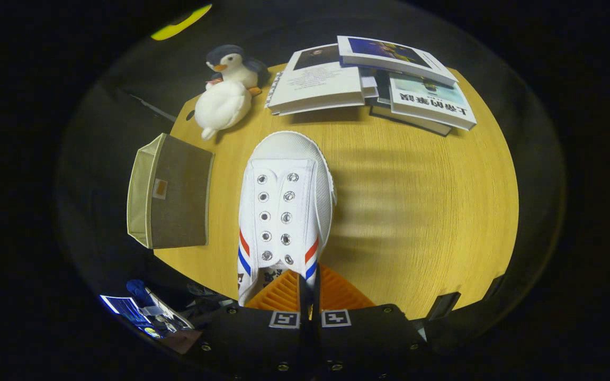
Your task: Open the storage box then place both shoes into the box .Put the left shoe in first, then the right shoe, with the right side of both shoes facing outward in a uniform manner.
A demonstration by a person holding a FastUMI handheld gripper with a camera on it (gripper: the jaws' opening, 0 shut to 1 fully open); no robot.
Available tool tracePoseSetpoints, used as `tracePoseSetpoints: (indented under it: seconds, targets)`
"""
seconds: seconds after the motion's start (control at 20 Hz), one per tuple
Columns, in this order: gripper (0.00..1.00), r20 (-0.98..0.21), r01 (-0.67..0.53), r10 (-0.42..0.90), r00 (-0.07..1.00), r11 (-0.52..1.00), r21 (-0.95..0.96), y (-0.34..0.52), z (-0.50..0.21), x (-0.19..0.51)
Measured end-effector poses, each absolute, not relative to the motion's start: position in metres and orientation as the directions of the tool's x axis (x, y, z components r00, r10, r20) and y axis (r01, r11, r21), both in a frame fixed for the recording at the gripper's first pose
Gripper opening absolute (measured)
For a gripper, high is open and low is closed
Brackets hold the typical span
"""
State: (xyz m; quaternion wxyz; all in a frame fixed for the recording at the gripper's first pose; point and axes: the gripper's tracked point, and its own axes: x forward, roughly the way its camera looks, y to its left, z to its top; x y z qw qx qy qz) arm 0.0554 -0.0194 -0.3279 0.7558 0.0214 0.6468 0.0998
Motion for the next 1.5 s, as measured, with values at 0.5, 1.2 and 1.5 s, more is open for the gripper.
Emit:
tracePoseSetpoints:
  seconds: [0.5,1.2,1.5]
  targets:
    - [0.01,-0.937,-0.285,0.310,0.159,0.923,0.257,0.107,-0.275,0.074]
    - [0.01,-0.933,-0.514,0.348,0.096,0.820,0.253,0.262,-0.256,0.093]
    - [0.01,-0.953,-0.565,0.296,0.058,0.797,0.213,0.309,-0.285,0.097]
